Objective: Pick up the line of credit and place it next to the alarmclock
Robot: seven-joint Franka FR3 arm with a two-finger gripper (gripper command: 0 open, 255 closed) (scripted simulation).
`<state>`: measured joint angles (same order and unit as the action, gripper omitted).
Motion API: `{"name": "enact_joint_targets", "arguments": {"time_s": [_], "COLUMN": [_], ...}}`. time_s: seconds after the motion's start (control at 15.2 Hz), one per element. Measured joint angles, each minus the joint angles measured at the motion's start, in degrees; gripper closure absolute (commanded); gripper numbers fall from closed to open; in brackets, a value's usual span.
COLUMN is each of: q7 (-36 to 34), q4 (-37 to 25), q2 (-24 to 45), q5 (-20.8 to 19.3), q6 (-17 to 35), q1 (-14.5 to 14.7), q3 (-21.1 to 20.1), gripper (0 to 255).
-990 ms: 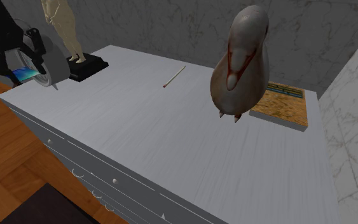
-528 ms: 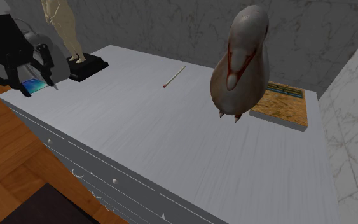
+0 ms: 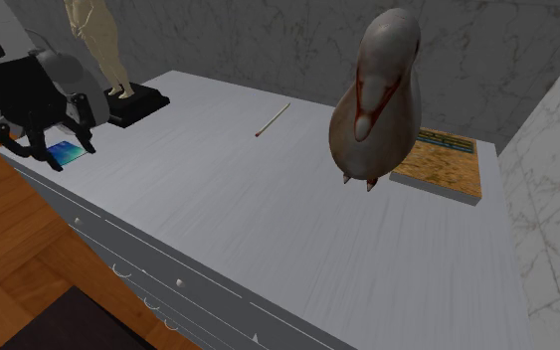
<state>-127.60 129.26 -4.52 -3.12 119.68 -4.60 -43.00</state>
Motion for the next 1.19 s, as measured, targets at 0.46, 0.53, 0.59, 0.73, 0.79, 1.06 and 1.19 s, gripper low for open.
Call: {"name": "enact_joint_targets", "arguments": {"time_s": [0.46, 0.53, 0.59, 0.73, 0.79, 1.06, 1.19], "q7": [-2.24, -2.31, -2.34, -2.37, -2.37, -2.37, -2.37], "q4": [1.76, 1.77, 1.81, 1.81, 1.81, 1.81, 1.81], "q2": [3.29, 3.35, 3.37, 3.40, 3.40, 3.40, 3.40], "q5": [-2.77, -2.83, -2.84, -2.87, -2.87, -2.87, -2.87], "q6": [4.03, 4.09, 4.14, 4.17, 4.17, 4.17, 4.17], "q1": [-0.17, -0.16, -0.15, -0.14, -0.14, -0.14, -0.14], "q3": [-0.36, -0.37, -0.38, -0.39, -0.39, -0.39, -0.39], "gripper": [255, 255, 255, 255, 255, 0, 0]}}
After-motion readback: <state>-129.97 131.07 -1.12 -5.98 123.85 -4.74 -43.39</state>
